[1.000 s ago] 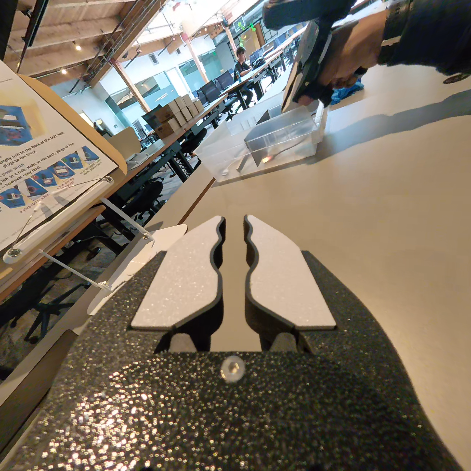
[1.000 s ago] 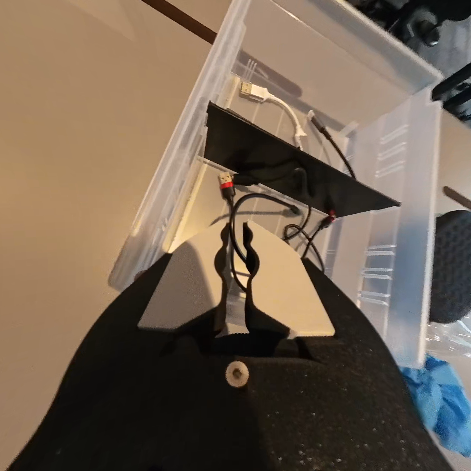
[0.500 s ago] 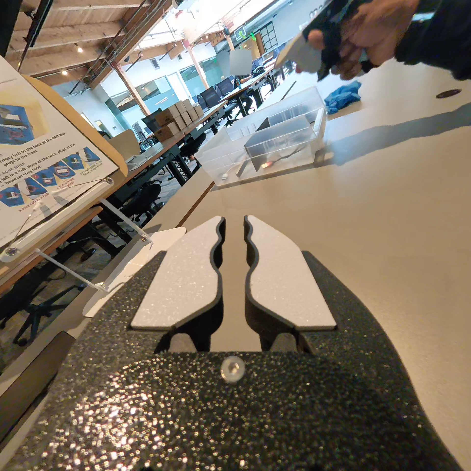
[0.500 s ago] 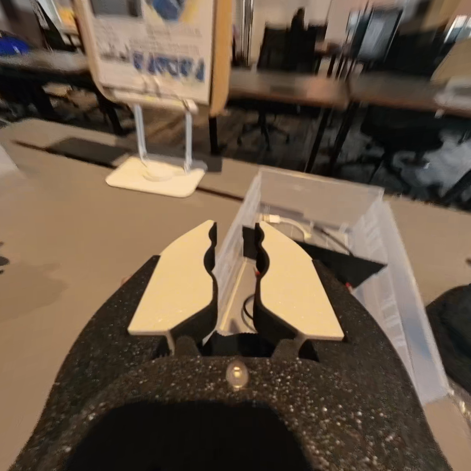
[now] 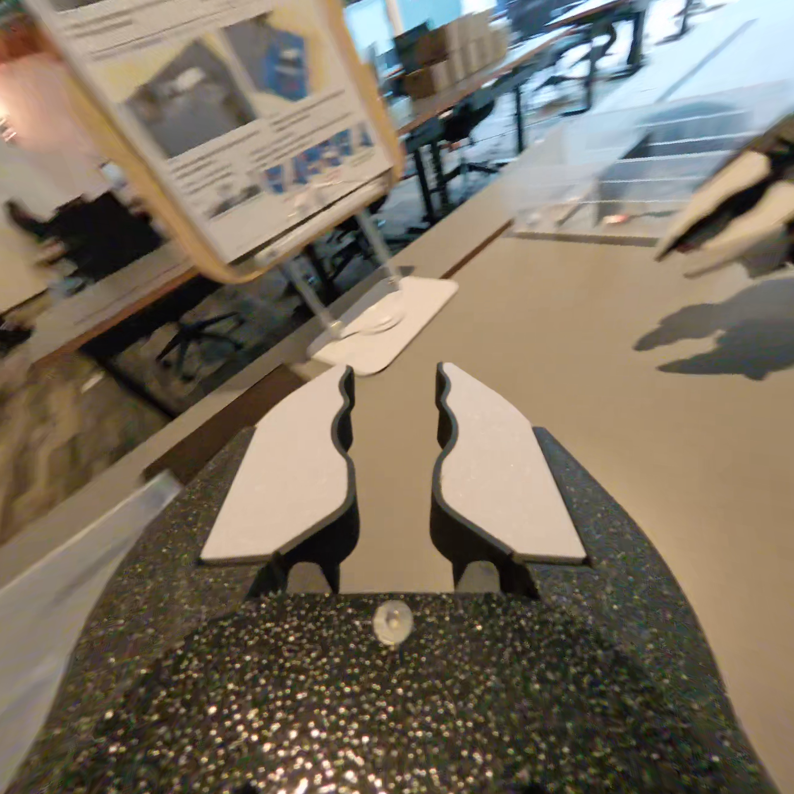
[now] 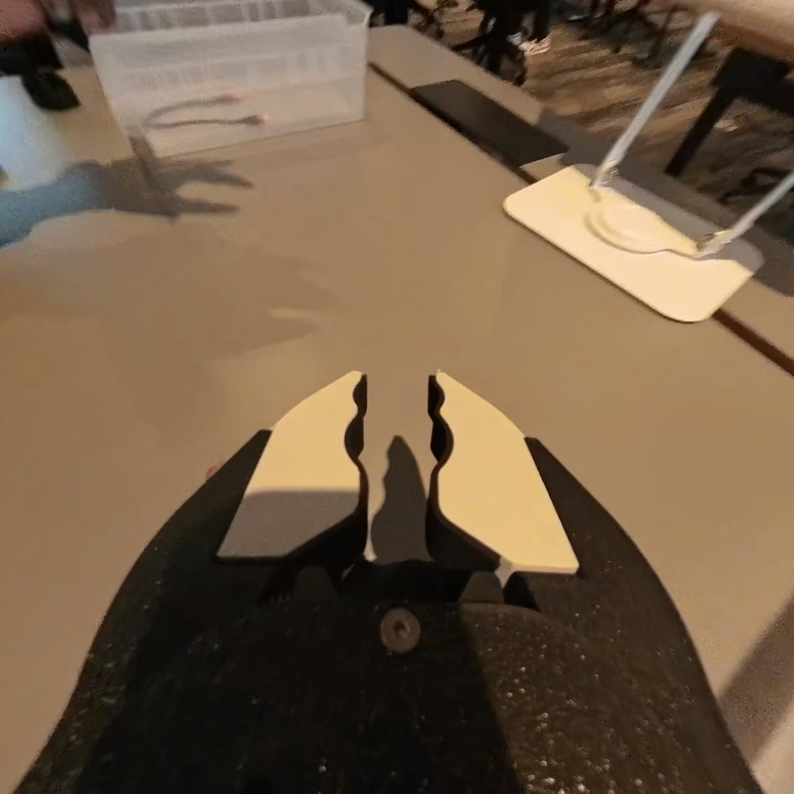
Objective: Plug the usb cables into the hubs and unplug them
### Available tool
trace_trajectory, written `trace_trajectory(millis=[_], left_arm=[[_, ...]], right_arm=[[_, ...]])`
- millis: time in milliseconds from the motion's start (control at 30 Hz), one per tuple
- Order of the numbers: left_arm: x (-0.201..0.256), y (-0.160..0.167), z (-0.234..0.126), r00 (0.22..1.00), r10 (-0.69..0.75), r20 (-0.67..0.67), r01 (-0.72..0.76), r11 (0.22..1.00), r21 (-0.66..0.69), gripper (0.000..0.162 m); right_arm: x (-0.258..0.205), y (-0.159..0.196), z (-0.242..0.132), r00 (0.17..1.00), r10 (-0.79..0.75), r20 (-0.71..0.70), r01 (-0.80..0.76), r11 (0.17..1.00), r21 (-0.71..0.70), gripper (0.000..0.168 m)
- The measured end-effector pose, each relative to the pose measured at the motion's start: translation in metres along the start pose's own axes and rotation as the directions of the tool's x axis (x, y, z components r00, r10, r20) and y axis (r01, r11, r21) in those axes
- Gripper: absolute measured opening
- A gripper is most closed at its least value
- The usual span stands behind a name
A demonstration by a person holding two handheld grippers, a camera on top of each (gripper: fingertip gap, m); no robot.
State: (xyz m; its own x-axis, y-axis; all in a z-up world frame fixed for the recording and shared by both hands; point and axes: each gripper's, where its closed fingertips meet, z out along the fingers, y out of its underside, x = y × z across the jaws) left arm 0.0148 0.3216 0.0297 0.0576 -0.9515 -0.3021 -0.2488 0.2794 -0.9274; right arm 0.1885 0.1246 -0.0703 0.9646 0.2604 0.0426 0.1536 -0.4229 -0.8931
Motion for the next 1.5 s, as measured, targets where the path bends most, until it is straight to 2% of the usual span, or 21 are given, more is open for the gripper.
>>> trace_trajectory(millis=[133, 200, 267, 400, 533, 667, 867, 967, 1000, 1067, 1200, 1300, 1400, 1500], left_arm=[[-0.088, 0.035, -0.077, 0.961, -0.094, 0.260, 0.133, 0.981, -0.140, 0.035], [-0.124, 0.067, -0.106, 0.921, -0.074, 0.382, 0.179, 0.952, -0.248, 0.034], [-0.145, 0.108, -0.123, 0.903, -0.073, 0.423, 0.253, 0.887, -0.387, 0.028], [-0.143, 0.186, -0.128, 0.914, -0.211, 0.347, 0.394, 0.668, -0.631, 0.028], [-0.146, 0.238, -0.125, 0.902, -0.252, 0.350, 0.431, 0.479, -0.765, 0.029], [-0.147, 0.265, -0.117, 0.891, -0.296, 0.345, 0.442, 0.381, -0.812, 0.034], [-0.152, 0.282, -0.120, 0.872, -0.299, 0.388, 0.474, 0.315, -0.822, 0.034], [-0.155, 0.284, -0.121, 0.849, -0.331, 0.411, 0.510, 0.315, -0.800, 0.032], [-0.153, 0.284, -0.121, 0.841, -0.352, 0.410, 0.519, 0.314, -0.795, 0.026], [-0.151, 0.283, -0.119, 0.832, -0.387, 0.397, 0.527, 0.328, -0.784, 0.004], [-0.153, 0.284, -0.119, 0.823, -0.403, 0.400, 0.543, 0.356, -0.760, 0.003], [-0.158, 0.285, -0.124, 0.831, -0.352, 0.431, 0.546, 0.372, -0.751, 0.003], [-0.167, 0.271, -0.124, 0.834, -0.316, 0.452, 0.551, 0.452, -0.701, 0.002], [-0.187, 0.236, -0.124, 0.851, -0.207, 0.483, 0.503, 0.585, -0.636, 0.002]], right_arm=[[-0.018, 0.012, 0.020, 0.997, -0.049, 0.051, 0.051, 0.998, -0.037, 0.027], [-0.023, 0.017, 0.025, 0.996, -0.059, 0.066, 0.063, 0.997, -0.051, 0.027], [-0.026, 0.021, 0.028, 0.995, -0.058, 0.078, 0.063, 0.996, -0.065, 0.027], [-0.028, 0.026, 0.029, 0.995, -0.059, 0.080, 0.065, 0.995, -0.073, 0.027], [-0.029, 0.029, 0.028, 0.995, -0.058, 0.081, 0.064, 0.995, -0.077, 0.027], [-0.026, 0.037, 0.028, 0.994, -0.095, 0.053, 0.100, 0.990, -0.103, 0.026], [-0.024, 0.052, 0.029, 0.985, -0.169, 0.025, 0.171, 0.972, -0.164, 0.026], [-0.023, 0.054, 0.030, 0.984, -0.175, 0.026, 0.176, 0.969, -0.171, 0.026], [-0.022, 0.055, 0.030, 0.984, -0.178, 0.021, 0.179, 0.968, -0.177, 0.026], [-0.021, 0.057, 0.029, 0.982, -0.188, 0.015, 0.187, 0.964, -0.187, 0.026], [-0.020, 0.057, 0.027, 0.981, -0.196, 0.006, 0.194, 0.963, -0.188, 0.026], [-0.020, 0.054, 0.026, 0.980, -0.200, 0.000, 0.197, 0.964, -0.177, 0.026], [-0.020, 0.052, 0.025, 0.981, -0.196, -0.003, 0.193, 0.967, -0.168, 0.026], [-0.020, 0.051, 0.025, 0.982, -0.191, -0.004, 0.188, 0.969, -0.158, 0.026]])
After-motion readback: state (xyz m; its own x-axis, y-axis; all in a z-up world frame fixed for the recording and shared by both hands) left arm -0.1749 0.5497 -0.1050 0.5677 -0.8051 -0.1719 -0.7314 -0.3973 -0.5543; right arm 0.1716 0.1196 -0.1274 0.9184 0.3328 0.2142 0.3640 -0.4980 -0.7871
